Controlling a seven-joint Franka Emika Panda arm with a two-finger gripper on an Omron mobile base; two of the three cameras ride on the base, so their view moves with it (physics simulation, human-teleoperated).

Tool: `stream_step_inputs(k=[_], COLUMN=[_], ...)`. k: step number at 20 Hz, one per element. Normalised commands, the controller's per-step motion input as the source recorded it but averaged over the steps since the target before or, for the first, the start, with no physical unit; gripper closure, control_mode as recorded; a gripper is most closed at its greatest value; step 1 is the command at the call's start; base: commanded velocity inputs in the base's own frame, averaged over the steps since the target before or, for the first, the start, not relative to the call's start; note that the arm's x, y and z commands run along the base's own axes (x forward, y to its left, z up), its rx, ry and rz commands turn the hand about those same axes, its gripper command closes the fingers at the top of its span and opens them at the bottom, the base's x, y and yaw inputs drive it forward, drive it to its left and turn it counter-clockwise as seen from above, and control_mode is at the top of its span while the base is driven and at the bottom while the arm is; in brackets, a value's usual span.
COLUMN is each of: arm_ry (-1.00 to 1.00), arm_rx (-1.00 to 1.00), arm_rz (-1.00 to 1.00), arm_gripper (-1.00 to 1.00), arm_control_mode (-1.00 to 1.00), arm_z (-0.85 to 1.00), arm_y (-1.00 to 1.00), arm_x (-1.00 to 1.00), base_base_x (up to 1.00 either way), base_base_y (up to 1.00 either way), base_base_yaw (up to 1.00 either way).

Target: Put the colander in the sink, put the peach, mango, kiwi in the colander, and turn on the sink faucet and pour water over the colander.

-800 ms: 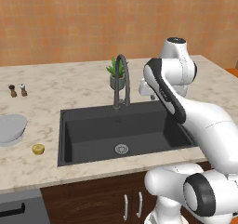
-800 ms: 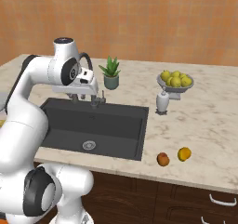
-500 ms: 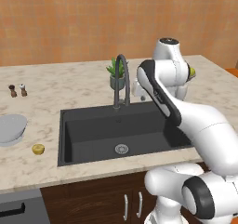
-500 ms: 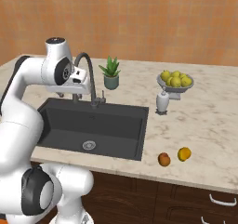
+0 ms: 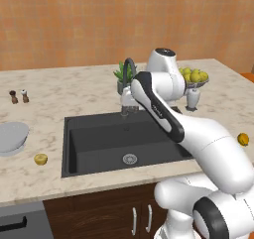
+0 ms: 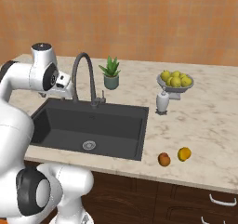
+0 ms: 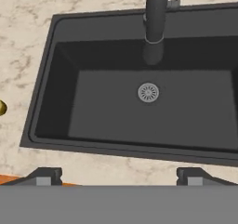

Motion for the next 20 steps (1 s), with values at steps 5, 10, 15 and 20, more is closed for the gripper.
stream_step_inputs(k=[5,10,15,20], arm_ry=[0.0,0.0,0.0,0.01], arm_rx=[0.08,0.0,0.1,0.15], arm_rz=[0.0,-0.01,-0.01,0.0], arm_gripper=[-1.0,-1.0,-1.0,-1.0], arm_control_mode=[-1.0,-1.0,-1.0,-1.0], arm_z=[-0.07,-0.1,-0.33,-0.33], arm_y=[0.95,1.0,0.73,0.65], arm_x=[0.0,-0.03,-0.11,-0.02], base_base_x=[0.0,0.0,0.0,0.0], base_base_y=[0.0,0.0,0.0,0.0], base_base_yaw=[0.0,0.0,0.0,0.0])
